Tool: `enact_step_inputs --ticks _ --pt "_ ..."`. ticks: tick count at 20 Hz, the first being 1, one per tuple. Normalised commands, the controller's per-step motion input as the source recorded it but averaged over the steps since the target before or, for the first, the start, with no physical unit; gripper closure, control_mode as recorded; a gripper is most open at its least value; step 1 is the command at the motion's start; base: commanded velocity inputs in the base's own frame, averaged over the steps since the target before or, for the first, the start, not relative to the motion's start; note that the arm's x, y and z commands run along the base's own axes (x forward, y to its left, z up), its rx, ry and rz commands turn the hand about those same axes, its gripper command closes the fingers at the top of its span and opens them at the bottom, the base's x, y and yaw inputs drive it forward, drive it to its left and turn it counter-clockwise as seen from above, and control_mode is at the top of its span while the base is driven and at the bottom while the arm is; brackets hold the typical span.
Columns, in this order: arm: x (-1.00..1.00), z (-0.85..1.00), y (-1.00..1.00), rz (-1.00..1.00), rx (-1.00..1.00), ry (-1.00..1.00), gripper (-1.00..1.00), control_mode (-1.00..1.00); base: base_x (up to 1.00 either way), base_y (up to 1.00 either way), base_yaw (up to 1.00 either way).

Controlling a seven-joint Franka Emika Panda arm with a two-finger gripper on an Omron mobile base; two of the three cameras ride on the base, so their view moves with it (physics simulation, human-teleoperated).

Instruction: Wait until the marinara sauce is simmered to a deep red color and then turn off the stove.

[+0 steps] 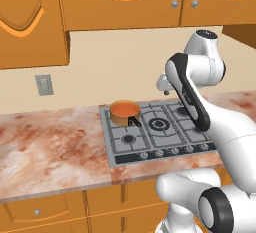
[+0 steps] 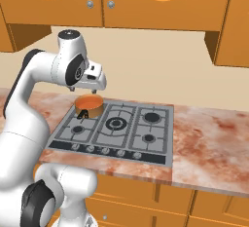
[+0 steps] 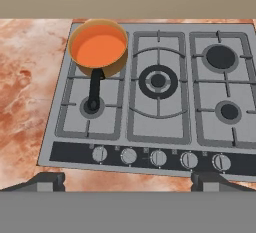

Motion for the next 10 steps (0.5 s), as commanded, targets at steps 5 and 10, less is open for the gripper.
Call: enact_step_inputs --ticks 5,10 --pt "0.0 0.0 0.0 0.0 0.0 0.0 -1.0 -1.0 0.0 0.0 0.0" --pt "0.0 0.0 0.0 0.0 0.0 0.0 -1.0 -1.0 0.0 0.0 0.0"
